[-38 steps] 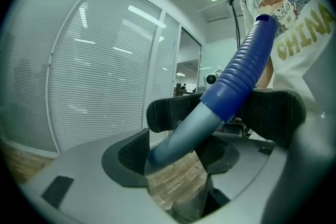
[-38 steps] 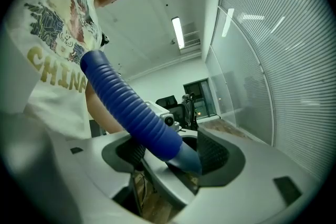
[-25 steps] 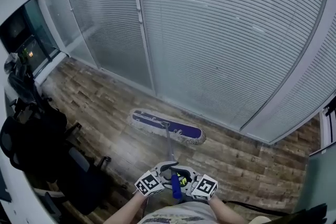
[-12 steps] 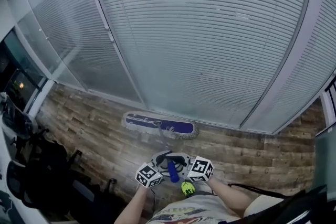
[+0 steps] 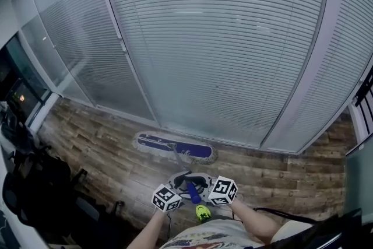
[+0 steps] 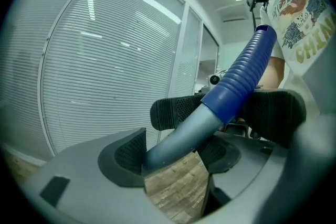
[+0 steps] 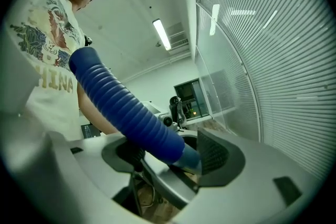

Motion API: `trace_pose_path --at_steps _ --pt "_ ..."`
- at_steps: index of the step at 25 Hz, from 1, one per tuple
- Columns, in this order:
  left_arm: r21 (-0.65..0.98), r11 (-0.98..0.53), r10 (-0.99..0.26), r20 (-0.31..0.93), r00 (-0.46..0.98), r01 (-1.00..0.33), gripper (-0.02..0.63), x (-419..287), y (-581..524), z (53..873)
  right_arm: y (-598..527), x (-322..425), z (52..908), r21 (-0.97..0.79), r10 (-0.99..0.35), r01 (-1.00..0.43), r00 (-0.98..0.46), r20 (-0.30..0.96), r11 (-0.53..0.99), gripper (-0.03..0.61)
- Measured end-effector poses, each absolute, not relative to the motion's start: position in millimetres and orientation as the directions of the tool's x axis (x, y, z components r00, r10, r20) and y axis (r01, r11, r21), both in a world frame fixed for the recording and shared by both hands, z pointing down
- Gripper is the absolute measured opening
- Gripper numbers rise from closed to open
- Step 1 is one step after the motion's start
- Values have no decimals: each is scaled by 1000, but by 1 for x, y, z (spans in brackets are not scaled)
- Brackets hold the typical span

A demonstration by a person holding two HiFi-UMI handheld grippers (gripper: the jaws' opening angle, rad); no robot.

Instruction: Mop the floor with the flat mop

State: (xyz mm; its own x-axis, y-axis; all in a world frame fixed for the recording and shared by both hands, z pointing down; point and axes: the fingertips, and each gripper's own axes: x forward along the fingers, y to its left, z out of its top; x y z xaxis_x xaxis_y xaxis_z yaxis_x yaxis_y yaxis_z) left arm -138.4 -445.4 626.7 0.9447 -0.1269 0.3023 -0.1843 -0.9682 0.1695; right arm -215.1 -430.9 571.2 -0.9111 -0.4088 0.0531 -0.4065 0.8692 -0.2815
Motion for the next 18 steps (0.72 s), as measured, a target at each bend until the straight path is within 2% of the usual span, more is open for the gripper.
trace_pose_path --at_steps 18 --pt "206 -975 -41 208 977 -85 285 -156 -62 622 -56 -237 573 -270 -499 -523 -852 157 809 273"
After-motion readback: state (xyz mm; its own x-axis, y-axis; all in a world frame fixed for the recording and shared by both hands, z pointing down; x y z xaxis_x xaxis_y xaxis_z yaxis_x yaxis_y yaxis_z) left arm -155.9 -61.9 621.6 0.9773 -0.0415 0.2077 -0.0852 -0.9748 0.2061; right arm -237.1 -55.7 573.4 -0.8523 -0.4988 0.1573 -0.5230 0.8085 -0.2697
